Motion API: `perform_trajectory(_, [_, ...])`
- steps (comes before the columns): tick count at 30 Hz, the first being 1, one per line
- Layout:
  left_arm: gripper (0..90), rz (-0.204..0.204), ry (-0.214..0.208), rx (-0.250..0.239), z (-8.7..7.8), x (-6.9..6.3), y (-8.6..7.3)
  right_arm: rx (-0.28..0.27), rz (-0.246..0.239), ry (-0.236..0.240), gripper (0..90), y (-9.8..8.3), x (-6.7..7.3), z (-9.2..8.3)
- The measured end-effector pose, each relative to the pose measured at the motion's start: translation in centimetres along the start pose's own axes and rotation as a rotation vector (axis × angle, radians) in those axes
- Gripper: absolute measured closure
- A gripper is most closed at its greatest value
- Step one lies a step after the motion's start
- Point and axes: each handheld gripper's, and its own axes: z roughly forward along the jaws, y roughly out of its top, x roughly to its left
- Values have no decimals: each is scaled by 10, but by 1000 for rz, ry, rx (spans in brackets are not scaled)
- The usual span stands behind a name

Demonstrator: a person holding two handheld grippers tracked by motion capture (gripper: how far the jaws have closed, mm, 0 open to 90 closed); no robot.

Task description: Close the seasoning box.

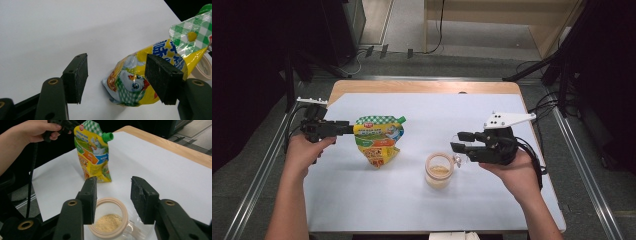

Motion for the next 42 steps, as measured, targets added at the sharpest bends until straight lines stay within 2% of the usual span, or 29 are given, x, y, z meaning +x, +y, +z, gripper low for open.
perform_trajectory(13, [359,15,0,13,3,-2,0,-18,72,-108,828,-10,-34,-26])
perform_trajectory(17, [359,16,0,11,3,-2,0,-26,102,-125,900,-17,-42,-28])
perform_trajectory(24, [359,23,-5,15,5,-3,0,3,154,-112,900,-31,-52,-9])
perform_trajectory(32, [359,22,-5,23,7,-1,0,39,186,-99,900,-44,-59,9])
perform_trajectory(42, [360,28,-3,30,8,-3,0,67,166,-72,900,-45,-52,21])
